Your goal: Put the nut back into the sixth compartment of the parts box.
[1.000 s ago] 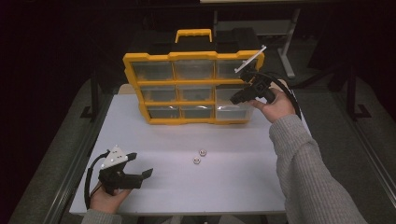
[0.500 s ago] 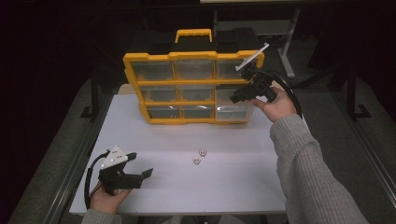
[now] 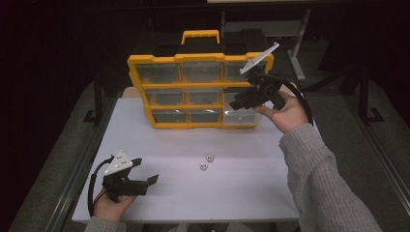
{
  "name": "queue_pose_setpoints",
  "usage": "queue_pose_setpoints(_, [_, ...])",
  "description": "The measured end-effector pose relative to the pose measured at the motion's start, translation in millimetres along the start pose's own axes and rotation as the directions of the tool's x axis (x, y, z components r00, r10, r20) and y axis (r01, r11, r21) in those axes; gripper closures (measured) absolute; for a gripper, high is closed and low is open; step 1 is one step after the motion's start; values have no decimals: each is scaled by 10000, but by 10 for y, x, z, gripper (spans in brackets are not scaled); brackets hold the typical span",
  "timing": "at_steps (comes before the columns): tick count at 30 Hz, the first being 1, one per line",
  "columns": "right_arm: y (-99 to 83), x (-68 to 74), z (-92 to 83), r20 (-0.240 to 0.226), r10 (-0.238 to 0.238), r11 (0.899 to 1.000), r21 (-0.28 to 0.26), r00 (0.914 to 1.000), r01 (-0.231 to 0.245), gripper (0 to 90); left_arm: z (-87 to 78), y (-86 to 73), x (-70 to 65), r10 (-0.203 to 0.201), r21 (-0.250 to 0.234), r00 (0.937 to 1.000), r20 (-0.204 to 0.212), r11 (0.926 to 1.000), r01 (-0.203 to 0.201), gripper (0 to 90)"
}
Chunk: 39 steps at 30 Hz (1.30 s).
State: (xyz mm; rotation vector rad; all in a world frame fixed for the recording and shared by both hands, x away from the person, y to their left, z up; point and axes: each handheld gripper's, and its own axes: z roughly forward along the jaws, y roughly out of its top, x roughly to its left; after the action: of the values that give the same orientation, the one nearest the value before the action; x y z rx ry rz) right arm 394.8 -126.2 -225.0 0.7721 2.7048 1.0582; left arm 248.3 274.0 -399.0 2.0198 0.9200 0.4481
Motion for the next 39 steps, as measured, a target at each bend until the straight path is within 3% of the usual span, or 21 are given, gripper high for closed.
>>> queue_pose_setpoints(12, [-207,318,355,-867,-440,9990,-48,9953,438,579,2,-2,2,54,75,10000,18,10000,-54,149])
queue_pose_setpoints(17, [-364,432,653,-877,-889,9954,288,9922,917,578,1,-5,10,64,57,10000,4,10000,-64,149])
queue_pose_setpoints(25, [-552,559,978,-941,-868,9939,602,9918,927,553,4,-7,5,14,41,10000,7,10000,-14,149])
queue_pose_setpoints(32, [-661,561,1183,-1091,-771,9930,811,9910,862,539,5,-7,4,23,46,10000,-2,10000,-23,149])
queue_pose_setpoints(39, [-765,530,1425,-941,-602,9905,1175,9937,712,531,7,-11,0,-31,61,10000,22,10000,31,148])
